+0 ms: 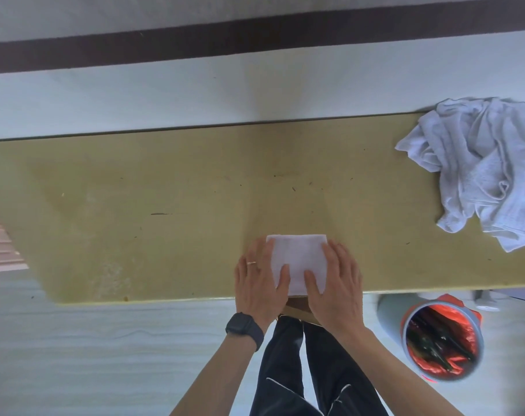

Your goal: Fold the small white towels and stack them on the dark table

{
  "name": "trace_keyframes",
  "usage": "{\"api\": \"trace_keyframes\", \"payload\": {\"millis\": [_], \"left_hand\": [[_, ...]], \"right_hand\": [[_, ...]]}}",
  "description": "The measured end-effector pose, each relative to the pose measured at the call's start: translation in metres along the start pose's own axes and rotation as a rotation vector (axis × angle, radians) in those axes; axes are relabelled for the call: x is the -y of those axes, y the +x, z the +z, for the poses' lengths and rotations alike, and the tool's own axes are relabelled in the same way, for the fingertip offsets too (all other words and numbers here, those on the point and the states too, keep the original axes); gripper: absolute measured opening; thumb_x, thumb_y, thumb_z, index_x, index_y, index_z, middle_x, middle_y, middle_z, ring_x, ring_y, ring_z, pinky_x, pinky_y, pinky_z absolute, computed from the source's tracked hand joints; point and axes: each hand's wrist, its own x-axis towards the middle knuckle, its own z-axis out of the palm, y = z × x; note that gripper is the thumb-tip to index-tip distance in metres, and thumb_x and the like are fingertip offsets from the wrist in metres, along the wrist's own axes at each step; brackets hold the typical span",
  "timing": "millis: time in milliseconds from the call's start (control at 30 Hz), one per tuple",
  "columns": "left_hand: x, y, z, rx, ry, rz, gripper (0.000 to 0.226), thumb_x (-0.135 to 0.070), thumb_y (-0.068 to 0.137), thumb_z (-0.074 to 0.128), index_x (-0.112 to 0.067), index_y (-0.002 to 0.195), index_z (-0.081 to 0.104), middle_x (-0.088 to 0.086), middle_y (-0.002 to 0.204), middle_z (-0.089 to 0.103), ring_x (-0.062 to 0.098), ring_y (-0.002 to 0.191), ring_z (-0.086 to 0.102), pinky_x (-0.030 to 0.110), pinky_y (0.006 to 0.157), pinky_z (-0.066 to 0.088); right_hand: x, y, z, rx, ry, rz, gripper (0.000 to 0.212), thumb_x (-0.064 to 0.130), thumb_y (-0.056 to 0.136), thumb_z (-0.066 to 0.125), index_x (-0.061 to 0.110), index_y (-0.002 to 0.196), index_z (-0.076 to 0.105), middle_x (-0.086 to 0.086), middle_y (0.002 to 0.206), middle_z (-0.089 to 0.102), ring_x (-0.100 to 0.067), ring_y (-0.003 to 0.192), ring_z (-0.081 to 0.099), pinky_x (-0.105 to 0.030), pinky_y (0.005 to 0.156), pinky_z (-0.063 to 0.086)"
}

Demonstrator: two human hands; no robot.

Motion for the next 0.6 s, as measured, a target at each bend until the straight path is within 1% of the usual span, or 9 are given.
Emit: {"api": "trace_keyframes", "payload": {"millis": [33,67,133,233,333,400,500,567,600], "left_hand": [[-0.006,0.003,-0.004,-0.006,-0.07,-0.139,0.057,-0.045,0.094,0.051,-0.017,0.142,0.038,0.012,0.138,0.048,0.035,0.123,0.046,0.046,0.099,0.044],[-0.012,0.006,-0.008,0.011,-0.125,-0.267,0.054,-0.045,0.094,0.053,-0.016,0.137,0.04,0.012,0.134,0.049,0.033,0.119,0.046,0.044,0.094,0.046],[-0.021,0.014,-0.012,0.052,-0.144,-0.425,0.048,-0.044,0.094,0.054,-0.015,0.13,0.044,0.01,0.128,0.05,0.03,0.116,0.046,0.041,0.091,0.046],[-0.031,0.025,-0.014,0.092,-0.156,-0.507,0.037,-0.039,0.094,0.054,-0.015,0.123,0.05,0.009,0.121,0.054,0.029,0.112,0.049,0.04,0.089,0.046],[-0.037,0.031,-0.015,0.125,-0.256,-0.591,0.031,-0.034,0.094,0.056,-0.015,0.118,0.055,0.011,0.115,0.056,0.03,0.104,0.055,0.04,0.088,0.048],[-0.039,0.032,-0.016,0.129,-0.313,-0.631,0.028,-0.032,0.092,0.058,-0.015,0.115,0.057,0.01,0.114,0.056,0.03,0.103,0.056,0.039,0.085,0.048],[-0.041,0.032,-0.019,0.133,-0.348,-0.629,0.028,-0.029,0.092,0.059,-0.014,0.115,0.057,0.009,0.114,0.057,0.028,0.1,0.056,0.037,0.081,0.048],[-0.041,0.032,-0.022,0.145,-0.373,-0.619,0.028,-0.027,0.092,0.06,-0.013,0.115,0.056,0.008,0.112,0.058,0.026,0.094,0.056,0.034,0.076,0.047],[-0.041,0.031,-0.024,0.152,-0.387,-0.618,0.027,-0.026,0.091,0.061,-0.012,0.114,0.055,0.008,0.111,0.059,0.026,0.092,0.056,0.034,0.076,0.048]], "right_hand": [[0.004,0.003,-0.005,-0.012,0.029,0.117,0.061,0.046,0.094,0.049,0.018,0.147,0.034,0.0,0.152,0.034,-0.022,0.139,0.03,-0.04,0.111,0.029],[0.008,0.007,-0.008,-0.013,0.024,0.226,0.062,0.048,0.091,0.054,0.017,0.142,0.037,-0.001,0.145,0.04,-0.024,0.13,0.037,-0.04,0.105,0.034],[0.014,0.016,-0.014,0.006,-0.009,0.367,0.06,0.052,0.088,0.058,0.017,0.133,0.042,-0.001,0.131,0.048,-0.025,0.118,0.046,-0.04,0.095,0.037],[0.022,0.03,-0.016,0.058,0.053,0.453,0.046,0.05,0.087,0.06,0.018,0.119,0.048,-0.002,0.118,0.054,-0.026,0.111,0.051,-0.042,0.091,0.041],[0.026,0.041,-0.017,0.136,0.137,0.531,0.036,0.043,0.087,0.06,0.018,0.111,0.051,-0.003,0.112,0.059,-0.028,0.105,0.056,-0.043,0.089,0.048],[0.028,0.046,-0.02,0.182,0.2,0.582,0.028,0.038,0.084,0.062,0.02,0.103,0.052,-0.002,0.103,0.062,-0.028,0.098,0.059,-0.04,0.081,0.05],[0.029,0.048,-0.028,0.231,0.257,0.597,0.012,0.031,0.082,0.062,0.022,0.089,0.056,0.001,0.086,0.063,-0.025,0.082,0.06,-0.032,0.066,0.047],[0.029,0.047,-0.03,0.247,0.293,0.582,0.006,0.029,0.081,0.06,0.024,0.084,0.059,0.003,0.081,0.063,-0.021,0.076,0.06,-0.03,0.061,0.046],[0.028,0.045,-0.032,0.246,0.325,0.571,0.005,0.029,0.081,0.06,0.025,0.084,0.058,0.004,0.083,0.063,-0.019,0.076,0.06,-0.029,0.061,0.046]]}}
